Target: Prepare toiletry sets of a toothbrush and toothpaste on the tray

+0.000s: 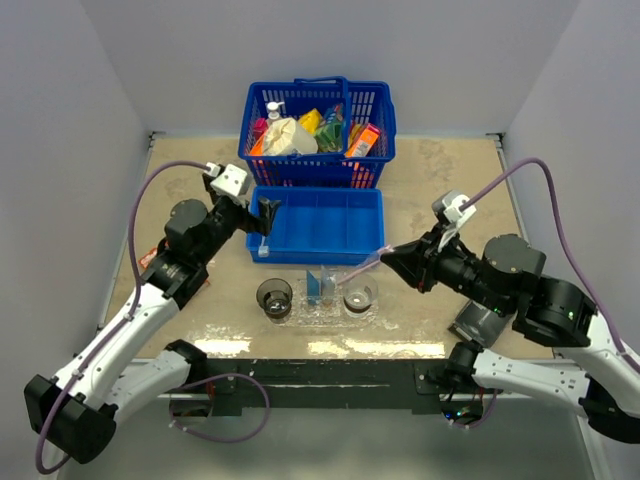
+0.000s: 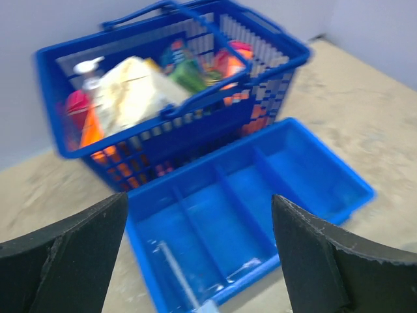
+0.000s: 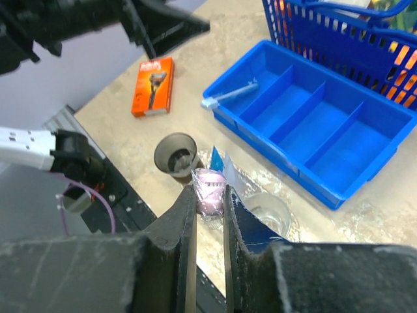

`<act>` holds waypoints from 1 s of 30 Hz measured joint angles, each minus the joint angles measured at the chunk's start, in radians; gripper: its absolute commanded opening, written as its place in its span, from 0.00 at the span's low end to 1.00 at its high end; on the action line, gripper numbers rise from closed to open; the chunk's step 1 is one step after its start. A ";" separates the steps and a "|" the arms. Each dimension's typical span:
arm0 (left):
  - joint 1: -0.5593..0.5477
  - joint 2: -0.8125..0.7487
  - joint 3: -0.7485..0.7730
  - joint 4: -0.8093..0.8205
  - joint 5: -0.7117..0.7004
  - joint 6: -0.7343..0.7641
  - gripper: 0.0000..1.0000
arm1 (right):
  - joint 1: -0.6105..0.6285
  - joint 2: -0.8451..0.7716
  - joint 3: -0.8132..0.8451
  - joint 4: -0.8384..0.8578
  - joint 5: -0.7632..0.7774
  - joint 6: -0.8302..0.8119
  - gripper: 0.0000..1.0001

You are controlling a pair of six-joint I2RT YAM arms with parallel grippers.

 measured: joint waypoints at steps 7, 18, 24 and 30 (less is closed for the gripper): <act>0.004 0.011 -0.019 -0.014 -0.249 0.005 0.95 | 0.000 0.016 -0.057 -0.010 -0.065 -0.032 0.00; 0.004 0.051 -0.019 -0.027 -0.296 0.012 0.95 | 0.006 0.016 -0.230 0.066 -0.126 -0.019 0.00; 0.004 0.051 -0.019 -0.027 -0.296 0.012 0.95 | 0.023 0.028 -0.259 0.118 -0.099 -0.012 0.00; 0.004 0.053 -0.019 -0.027 -0.296 0.011 0.95 | 0.065 0.047 -0.288 0.154 -0.038 -0.012 0.00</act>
